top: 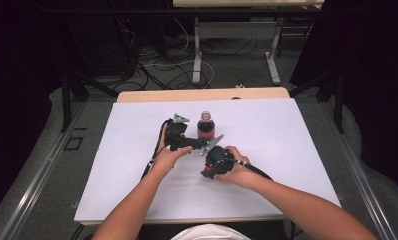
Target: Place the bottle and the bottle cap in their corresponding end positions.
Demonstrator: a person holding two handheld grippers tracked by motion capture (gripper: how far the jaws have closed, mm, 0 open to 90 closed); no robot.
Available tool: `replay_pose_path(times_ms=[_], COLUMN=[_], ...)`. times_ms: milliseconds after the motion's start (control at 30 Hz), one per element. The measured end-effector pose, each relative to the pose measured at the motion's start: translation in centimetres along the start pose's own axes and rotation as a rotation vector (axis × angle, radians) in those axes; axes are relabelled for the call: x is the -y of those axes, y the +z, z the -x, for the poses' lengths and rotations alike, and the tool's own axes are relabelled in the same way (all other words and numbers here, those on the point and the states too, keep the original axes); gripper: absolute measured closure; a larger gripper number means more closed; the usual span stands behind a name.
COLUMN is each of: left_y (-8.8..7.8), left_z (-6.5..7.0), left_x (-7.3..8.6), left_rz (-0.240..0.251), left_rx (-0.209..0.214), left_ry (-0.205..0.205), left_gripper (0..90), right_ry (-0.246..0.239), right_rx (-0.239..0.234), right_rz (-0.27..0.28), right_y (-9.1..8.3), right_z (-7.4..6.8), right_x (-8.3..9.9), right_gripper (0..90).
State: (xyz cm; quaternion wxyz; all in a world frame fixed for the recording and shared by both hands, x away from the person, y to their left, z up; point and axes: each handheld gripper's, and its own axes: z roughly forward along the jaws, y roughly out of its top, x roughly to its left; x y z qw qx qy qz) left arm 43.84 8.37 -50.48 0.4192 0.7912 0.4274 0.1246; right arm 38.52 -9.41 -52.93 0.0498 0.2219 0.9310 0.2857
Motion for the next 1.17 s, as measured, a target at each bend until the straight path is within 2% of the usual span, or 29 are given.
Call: replay_pose_path(times_ms=[67,133,200,267,333,467,567,600,833,933,1067,1133,1167], left_y=[-0.1,-0.2,-0.3,-0.3,-0.4,-0.3,-0.5,-0.5,-1.7,-2.4,-3.3,-3.8,-3.9], left_z=[-0.3,-0.4,-0.6,-0.6,-0.6,-0.3,-0.1,0.1,0.1,0.0,-0.3,-0.4,-0.5], left_x=[0.2,0.4,0.5,0.5,0.6,0.6,0.6,0.6,1.2,1.7,2.2,2.5,2.7], left_rz=[0.012,0.013,0.008,0.014,0.004,0.0,-0.011,-0.001,0.003,-0.003,0.001,-0.001,0.001], left_rx=[-0.001,-0.005,-0.009,-0.006,-0.007,-0.002,0.004,0.008,0.018,0.016,0.005,0.0,-0.007], left_ry=[-0.005,-0.017,-0.013,-0.024,-0.015,-0.011,0.008,0.0,0.004,0.004,-0.011,-0.02,-0.03], left_gripper=[0.7,0.7,0.7,0.7,0.7,0.7,0.7,0.7,0.7,0.7,0.7,0.7,0.7], right_ry=[-0.013,0.006,0.015,0.004,0.006,0.026,0.048,0.05,0.135,0.214,0.252,0.28,0.289], right_rx=[0.002,-0.003,-0.004,-0.002,-0.007,-0.011,0.003,-0.001,0.006,0.032,0.081,0.103,0.132], right_rz=[-0.008,-0.013,-0.02,-0.013,-0.02,-0.01,0.01,0.018,0.095,0.12,0.185,0.167,0.194], right_y=[0.2,0.5,0.6,0.8,0.9,0.8,0.4,0.1,-2.7,-4.0,-5.0,-5.8,-5.9], right_z=[0.1,0.0,-0.1,-0.1,-0.1,0.1,0.3,0.4,1.1,1.7,2.8,3.3,3.6], right_x=[0.0,0.1,0.1,0.1,0.2,0.1,0.1,0.1,1.0,1.8,3.1,3.5,3.8], right_gripper=[60.7,60.7,60.6,60.5,60.1,52.0,44.0,42.8,35.7,32.1,19.8,16.2,15.5])
